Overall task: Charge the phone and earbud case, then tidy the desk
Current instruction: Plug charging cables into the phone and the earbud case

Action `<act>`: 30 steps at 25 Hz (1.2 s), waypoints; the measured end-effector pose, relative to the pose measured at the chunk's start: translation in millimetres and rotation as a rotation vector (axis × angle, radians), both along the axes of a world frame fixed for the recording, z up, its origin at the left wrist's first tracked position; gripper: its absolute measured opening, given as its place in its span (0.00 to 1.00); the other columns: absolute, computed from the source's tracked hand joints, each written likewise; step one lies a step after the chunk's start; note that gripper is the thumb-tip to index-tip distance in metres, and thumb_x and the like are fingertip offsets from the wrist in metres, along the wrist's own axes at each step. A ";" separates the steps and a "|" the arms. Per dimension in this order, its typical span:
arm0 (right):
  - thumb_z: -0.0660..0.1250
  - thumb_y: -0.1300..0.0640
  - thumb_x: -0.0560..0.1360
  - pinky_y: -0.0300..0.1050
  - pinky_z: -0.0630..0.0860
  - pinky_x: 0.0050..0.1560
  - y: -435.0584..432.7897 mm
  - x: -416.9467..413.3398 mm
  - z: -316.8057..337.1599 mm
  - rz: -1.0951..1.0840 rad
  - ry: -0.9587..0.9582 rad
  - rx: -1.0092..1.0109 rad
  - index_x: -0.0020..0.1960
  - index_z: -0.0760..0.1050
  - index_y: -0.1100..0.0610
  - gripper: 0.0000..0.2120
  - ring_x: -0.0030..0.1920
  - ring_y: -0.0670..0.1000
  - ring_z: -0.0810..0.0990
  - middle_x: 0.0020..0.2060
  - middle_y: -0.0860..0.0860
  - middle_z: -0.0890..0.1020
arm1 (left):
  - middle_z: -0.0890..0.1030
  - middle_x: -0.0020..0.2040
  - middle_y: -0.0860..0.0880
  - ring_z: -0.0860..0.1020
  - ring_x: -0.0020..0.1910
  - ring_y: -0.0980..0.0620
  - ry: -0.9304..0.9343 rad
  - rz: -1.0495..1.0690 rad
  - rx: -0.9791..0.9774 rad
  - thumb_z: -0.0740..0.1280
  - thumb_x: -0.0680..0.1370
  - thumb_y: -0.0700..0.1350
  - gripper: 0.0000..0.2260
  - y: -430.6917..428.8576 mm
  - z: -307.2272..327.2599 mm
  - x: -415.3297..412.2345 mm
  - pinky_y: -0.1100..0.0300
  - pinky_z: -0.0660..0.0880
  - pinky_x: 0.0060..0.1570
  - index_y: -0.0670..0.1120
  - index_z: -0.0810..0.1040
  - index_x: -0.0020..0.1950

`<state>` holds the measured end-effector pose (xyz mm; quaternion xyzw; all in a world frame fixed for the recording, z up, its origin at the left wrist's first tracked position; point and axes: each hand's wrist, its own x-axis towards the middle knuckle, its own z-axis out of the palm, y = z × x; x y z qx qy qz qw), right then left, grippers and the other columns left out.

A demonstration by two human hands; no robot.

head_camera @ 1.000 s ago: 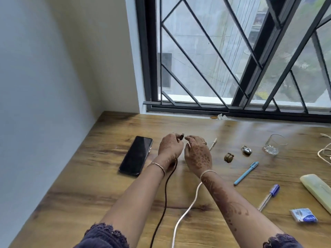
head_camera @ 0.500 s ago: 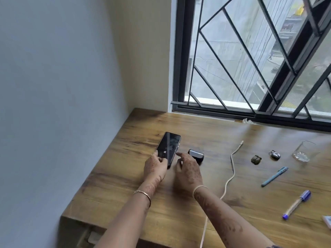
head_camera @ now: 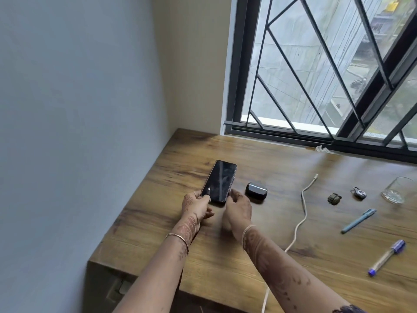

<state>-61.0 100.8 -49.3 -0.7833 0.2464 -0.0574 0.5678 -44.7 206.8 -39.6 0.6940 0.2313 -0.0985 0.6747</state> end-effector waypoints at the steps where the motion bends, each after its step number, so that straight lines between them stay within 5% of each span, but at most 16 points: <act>1: 0.65 0.58 0.73 0.47 0.76 0.60 1.0 4.8 0.2 -0.064 0.030 0.136 0.53 0.80 0.53 0.10 0.53 0.51 0.81 0.47 0.48 0.84 | 0.75 0.38 0.45 0.72 0.23 0.55 0.005 0.004 -0.033 0.63 0.75 0.34 0.17 1.5 0.5 -1.0 0.63 0.75 0.22 0.38 0.73 0.64; 5: 0.70 0.56 0.70 0.55 0.79 0.56 -2.2 17.1 -7.7 -0.141 0.050 0.388 0.53 0.79 0.55 0.12 0.47 0.52 0.83 0.44 0.49 0.84 | 0.76 0.38 0.45 0.72 0.25 0.55 0.001 0.027 -0.147 0.63 0.76 0.34 0.13 8.0 0.1 -10.3 0.64 0.74 0.21 0.37 0.76 0.60; 12: 0.70 0.60 0.74 0.43 0.82 0.40 -10.7 27.6 -9.3 -0.069 0.058 0.553 0.56 0.77 0.62 0.12 0.45 0.56 0.83 0.48 0.59 0.84 | 0.76 0.34 0.47 0.73 0.27 0.55 -0.058 -0.003 -0.127 0.65 0.76 0.36 0.13 5.3 -6.2 -23.0 0.60 0.79 0.29 0.44 0.77 0.60; 17: 0.70 0.61 0.74 0.38 0.81 0.33 -13.8 29.8 -3.9 -0.051 0.059 0.610 0.52 0.76 0.63 0.09 0.40 0.51 0.82 0.42 0.57 0.82 | 0.78 0.29 0.49 0.76 0.23 0.55 -0.060 0.061 -0.006 0.67 0.74 0.39 0.05 -3.6 -15.1 -39.1 0.56 0.80 0.35 0.44 0.81 0.47; 30: 0.73 0.58 0.71 0.56 0.80 0.55 -18.3 33.9 -17.1 0.033 0.081 0.562 0.55 0.76 0.61 0.15 0.49 0.57 0.84 0.48 0.58 0.84 | 0.76 0.28 0.44 0.73 0.20 0.55 -0.026 0.113 -0.189 0.71 0.75 0.39 0.02 -13.5 -12.0 -32.9 0.65 0.73 0.23 0.41 0.80 0.43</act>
